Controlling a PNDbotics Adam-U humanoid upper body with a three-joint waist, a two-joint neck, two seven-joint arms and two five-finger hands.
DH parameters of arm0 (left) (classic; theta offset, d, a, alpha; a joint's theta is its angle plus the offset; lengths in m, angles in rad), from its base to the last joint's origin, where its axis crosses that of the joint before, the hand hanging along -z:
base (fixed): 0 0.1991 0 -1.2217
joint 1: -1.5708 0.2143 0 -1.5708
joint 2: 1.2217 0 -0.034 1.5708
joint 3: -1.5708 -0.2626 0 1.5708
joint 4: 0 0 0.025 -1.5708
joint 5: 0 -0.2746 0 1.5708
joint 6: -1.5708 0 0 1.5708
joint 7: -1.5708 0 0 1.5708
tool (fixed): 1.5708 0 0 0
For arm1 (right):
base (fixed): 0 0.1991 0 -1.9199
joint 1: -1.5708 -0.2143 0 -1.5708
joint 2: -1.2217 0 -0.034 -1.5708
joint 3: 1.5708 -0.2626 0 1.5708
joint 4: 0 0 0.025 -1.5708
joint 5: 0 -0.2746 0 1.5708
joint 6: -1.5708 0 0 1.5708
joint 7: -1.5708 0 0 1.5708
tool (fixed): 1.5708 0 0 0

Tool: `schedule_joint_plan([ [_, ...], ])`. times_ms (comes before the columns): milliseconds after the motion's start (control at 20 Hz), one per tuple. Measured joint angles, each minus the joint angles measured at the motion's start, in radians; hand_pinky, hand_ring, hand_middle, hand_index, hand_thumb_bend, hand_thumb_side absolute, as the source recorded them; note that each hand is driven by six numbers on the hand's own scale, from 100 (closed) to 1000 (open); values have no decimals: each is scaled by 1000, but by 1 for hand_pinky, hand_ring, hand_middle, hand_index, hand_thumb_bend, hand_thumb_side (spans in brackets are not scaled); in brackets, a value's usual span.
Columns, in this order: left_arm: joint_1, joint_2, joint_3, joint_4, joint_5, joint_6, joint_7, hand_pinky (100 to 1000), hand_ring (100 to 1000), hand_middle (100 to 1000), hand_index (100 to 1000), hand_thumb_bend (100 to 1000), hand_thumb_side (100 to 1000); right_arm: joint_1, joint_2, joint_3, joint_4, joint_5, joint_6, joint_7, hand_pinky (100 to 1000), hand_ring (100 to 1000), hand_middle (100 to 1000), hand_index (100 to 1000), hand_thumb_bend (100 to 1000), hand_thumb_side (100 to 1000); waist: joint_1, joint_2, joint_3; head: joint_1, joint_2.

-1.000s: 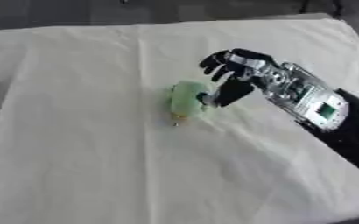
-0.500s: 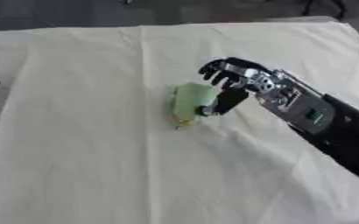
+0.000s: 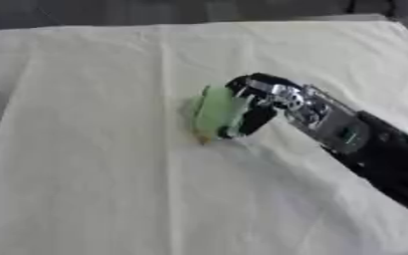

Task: Pick up the objects with one hand, pass them to the other hand, and then place them into the box on the other side of the table.

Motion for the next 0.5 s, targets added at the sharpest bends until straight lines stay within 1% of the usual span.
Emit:
schedule_joint_plan([
  [200, 0, 0, -3, 0, 3, 1, 1, 893, 716, 671, 654, 238, 385, 0, 2, 0, 6, 0, 7, -7, 795, 769, 607, 718, 416, 100, 0, 0, 0, -1, 0],
  [300, 0, 0, -3, 0, 3, 1, 1, 893, 716, 670, 653, 240, 384, 1, 6, -3, 6, -5, 15, -19, 785, 741, 557, 672, 397, 100, 0, 0, 0, 0, 0],
  [500, 2, 0, -3, 0, 3, 1, 1, 893, 716, 670, 652, 238, 382, 13, 9, -7, -6, -36, 36, -59, 756, 700, 517, 627, 382, 100, 0, -1, -5, 1, 0],
])
